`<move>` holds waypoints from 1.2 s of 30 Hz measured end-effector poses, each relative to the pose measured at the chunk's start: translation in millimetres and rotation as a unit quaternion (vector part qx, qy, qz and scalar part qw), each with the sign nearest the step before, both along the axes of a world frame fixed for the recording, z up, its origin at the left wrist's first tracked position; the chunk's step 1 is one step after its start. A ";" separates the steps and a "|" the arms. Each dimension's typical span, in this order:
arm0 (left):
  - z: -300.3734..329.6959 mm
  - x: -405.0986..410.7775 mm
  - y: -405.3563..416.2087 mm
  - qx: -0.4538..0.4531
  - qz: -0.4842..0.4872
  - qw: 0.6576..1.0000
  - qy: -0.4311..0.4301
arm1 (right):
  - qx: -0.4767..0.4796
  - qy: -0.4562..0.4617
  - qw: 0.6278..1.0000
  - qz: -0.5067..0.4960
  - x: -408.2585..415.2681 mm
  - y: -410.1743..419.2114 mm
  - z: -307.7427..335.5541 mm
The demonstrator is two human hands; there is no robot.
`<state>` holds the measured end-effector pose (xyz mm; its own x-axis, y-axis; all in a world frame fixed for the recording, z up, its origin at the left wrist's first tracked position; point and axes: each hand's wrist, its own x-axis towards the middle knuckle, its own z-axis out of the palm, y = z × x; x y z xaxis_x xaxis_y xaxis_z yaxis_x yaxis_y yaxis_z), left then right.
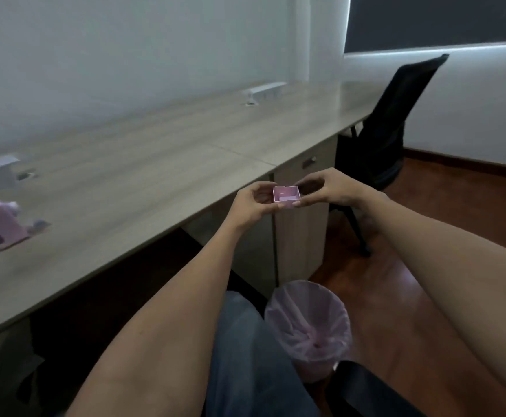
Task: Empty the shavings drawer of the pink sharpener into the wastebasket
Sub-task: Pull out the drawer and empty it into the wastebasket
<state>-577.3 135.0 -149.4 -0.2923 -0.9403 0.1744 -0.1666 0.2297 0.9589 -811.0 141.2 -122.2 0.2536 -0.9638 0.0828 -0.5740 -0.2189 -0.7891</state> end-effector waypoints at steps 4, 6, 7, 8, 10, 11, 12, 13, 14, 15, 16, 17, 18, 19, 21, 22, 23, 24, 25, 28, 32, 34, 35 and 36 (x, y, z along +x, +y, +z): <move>-48.6 -21.9 -0.1 0.056 -0.013 0.998 0.003 | 0.041 -0.002 0.999 -0.026 -19.7 7.2 -48.9; -73.8 -29.4 3.5 0.097 -0.014 0.995 0.009 | 0.064 0.000 0.997 -0.033 -26.8 10.1 -74.7; -88.3 -33.0 4.6 0.119 -0.011 0.993 0.015 | 0.080 -0.003 0.996 -0.035 -30.1 11.0 -88.0; -101.3 -36.1 5.1 0.139 -0.007 0.990 0.023 | 0.095 -0.006 0.995 -0.037 -33.3 10.7 -100.5; -124.7 -40.9 8.1 0.172 -0.001 0.985 0.026 | 0.124 -0.007 0.992 -0.036 -37.3 11.7 -125.3; -135.9 -42.4 8.7 0.188 0.002 0.982 0.024 | 0.136 -0.006 0.990 -0.036 -38.7 12.1 -137.6; -146.4 -43.7 9.7 0.206 0.003 0.978 0.024 | 0.145 -0.006 0.989 -0.039 -39.9 12.4 -149.6; -155.9 -44.3 10.9 0.227 0.003 0.974 0.023 | 0.152 -0.007 0.987 -0.044 -40.3 13.3 -162.2; -164.2 -45.0 11.5 0.247 0.002 0.969 0.025 | 0.159 -0.012 0.986 -0.051 -40.4 13.7 -174.1; -172.8 -45.9 11.1 0.266 0.001 0.964 0.022 | 0.170 -0.021 0.984 -0.059 -40.3 14.4 -186.7; -181.4 -47.2 10.7 0.285 0.003 0.958 0.017 | 0.184 -0.033 0.980 -0.065 -39.7 15.1 -199.8; -191.4 -48.0 10.3 0.301 0.008 0.953 0.014 | 0.201 -0.044 0.976 -0.068 -38.1 17.2 -211.8; -203.4 -49.4 9.4 0.318 0.014 0.948 0.014 | 0.219 -0.052 0.972 -0.069 -36.9 18.4 -224.3; -215.6 -50.6 9.4 0.337 0.019 0.941 0.017 | 0.239 -0.058 0.967 -0.068 -35.4 19.8 -234.6; -236.4 -52.4 13.3 0.378 0.034 0.925 0.024 | 0.271 -0.065 0.958 -0.066 -33.1 20.5 -253.4; -245.0 -52.9 14.5 0.394 0.041 0.918 0.029 | 0.281 -0.071 0.955 -0.066 -31.5 19.2 -261.1; -253.0 -53.1 14.8 0.409 0.050 0.910 0.039 | 0.292 -0.080 0.951 -0.067 -29.9 17.5 -268.4; -260.0 -53.1 14.1 0.420 0.059 0.904 0.048 | 0.302 -0.090 0.947 -0.068 -27.8 15.0 -275.1; -266.4 -52.7 12.0 0.429 0.068 0.899 0.053 | 0.311 -0.098 0.943 -0.068 -25.2 12.8 -280.5; -279.4 -52.5 7.2 0.457 0.089 0.884 0.045 | 0.343 -0.124 0.928 -0.079 -17.2 6.9 -297.3; -289.5 -52.3 0.9 0.493 0.120 0.861 0.028 | 0.403 -0.168 0.894 -0.094 -8.7 4.7 -314.5; -294.2 -52.2 -2.8 0.499 0.132 0.856 0.005 | 0.429 -0.192 0.877 -0.103 -6.2 4.2 -318.8; -296.8 -52.7 -4.5 0.503 0.136 0.853 -0.002 | 0.441 -0.206 0.866 -0.115 -4.8 4.4 -319.9; -298.7 -53.5 -5.6 0.506 0.139 0.851 -0.008 | 0.453 -0.218 0.854 -0.132 -3.4 4.8 -320.5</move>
